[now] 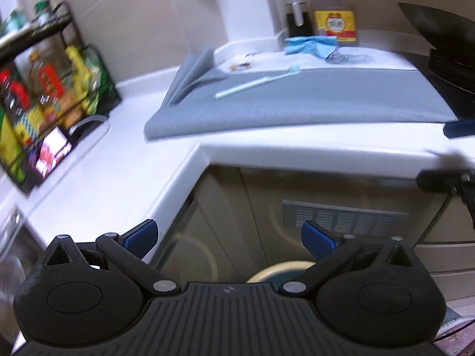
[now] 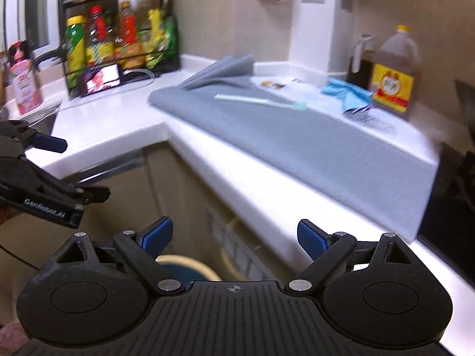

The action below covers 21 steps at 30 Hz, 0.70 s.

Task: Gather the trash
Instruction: 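Move both tools up toward the grey mat on the counter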

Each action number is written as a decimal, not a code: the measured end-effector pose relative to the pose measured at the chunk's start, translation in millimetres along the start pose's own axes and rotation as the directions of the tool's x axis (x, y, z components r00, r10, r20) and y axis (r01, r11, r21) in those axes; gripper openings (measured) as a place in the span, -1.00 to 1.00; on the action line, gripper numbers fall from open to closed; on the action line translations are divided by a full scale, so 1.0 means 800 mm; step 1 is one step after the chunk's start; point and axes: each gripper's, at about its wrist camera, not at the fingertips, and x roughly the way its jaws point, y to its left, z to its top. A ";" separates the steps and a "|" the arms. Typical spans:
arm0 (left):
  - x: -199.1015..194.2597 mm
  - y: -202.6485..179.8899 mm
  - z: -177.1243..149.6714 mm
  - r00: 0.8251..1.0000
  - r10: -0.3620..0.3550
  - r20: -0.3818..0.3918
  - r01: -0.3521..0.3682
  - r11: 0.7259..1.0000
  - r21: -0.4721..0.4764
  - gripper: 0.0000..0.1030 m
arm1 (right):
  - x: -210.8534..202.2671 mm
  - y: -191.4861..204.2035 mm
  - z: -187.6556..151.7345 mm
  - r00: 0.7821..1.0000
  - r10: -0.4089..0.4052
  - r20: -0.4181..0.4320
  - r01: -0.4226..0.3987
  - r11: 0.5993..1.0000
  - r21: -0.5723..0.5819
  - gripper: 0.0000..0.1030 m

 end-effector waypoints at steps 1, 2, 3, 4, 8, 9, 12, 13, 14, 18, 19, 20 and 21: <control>0.001 -0.003 0.005 1.000 -0.006 0.014 0.006 1.000 0.015 0.99 | 0.001 -0.007 0.002 1.000 -0.012 0.006 0.012 1.000 0.006 0.79; 0.003 -0.006 0.010 1.000 -0.014 0.028 0.013 0.999 0.031 0.99 | 0.003 -0.013 0.005 1.000 -0.023 0.011 0.023 1.000 0.012 0.80; 0.005 -0.008 0.015 0.999 -0.018 0.038 0.016 0.999 0.045 0.99 | 0.005 -0.017 0.008 0.999 -0.034 0.013 0.034 0.999 0.017 0.80; 0.008 -0.011 0.019 0.999 -0.022 0.045 0.020 0.998 0.059 1.00 | 0.008 -0.022 0.010 0.999 -0.046 0.014 0.045 0.999 0.023 0.81; 0.021 -0.023 0.034 0.998 -0.043 0.055 0.037 0.994 0.106 1.00 | 0.016 -0.039 0.011 0.997 -0.079 0.010 0.078 0.996 0.042 0.81; 0.024 -0.025 0.037 0.997 -0.049 0.053 0.042 0.992 0.116 1.00 | 0.017 -0.042 0.010 0.996 -0.085 0.008 0.084 0.995 0.047 0.81; 0.035 -0.031 0.044 0.997 -0.059 0.044 0.052 0.989 0.138 0.99 | 0.021 -0.051 0.010 0.995 -0.100 0.007 0.099 0.993 0.058 0.81; 0.039 -0.033 0.047 0.997 -0.063 0.040 0.056 0.988 0.142 0.99 | 0.022 -0.054 0.010 0.995 -0.104 0.008 0.104 0.993 0.063 0.81; 0.043 -0.034 0.050 0.997 -0.065 0.036 0.059 0.988 0.145 0.99 | 0.024 -0.057 0.011 0.994 -0.108 0.007 0.107 0.992 0.070 0.81; 0.058 -0.039 0.063 0.997 -0.067 0.027 0.062 0.985 0.159 1.00 | 0.029 -0.066 0.013 0.994 -0.112 0.010 0.111 0.989 0.095 0.81; 0.061 -0.039 0.067 0.997 -0.070 0.026 0.064 0.985 0.161 1.00 | 0.030 -0.068 0.014 0.994 -0.113 0.013 0.111 0.989 0.100 0.81; 0.065 -0.040 0.071 0.997 -0.074 0.026 0.069 0.984 0.163 1.00 | 0.030 -0.069 0.015 0.993 -0.115 0.017 0.112 0.988 0.104 0.81; 0.068 -0.040 0.076 0.997 -0.078 0.026 0.073 0.984 0.165 1.00 | 0.031 -0.072 0.017 0.993 -0.118 0.021 0.115 0.987 0.108 0.81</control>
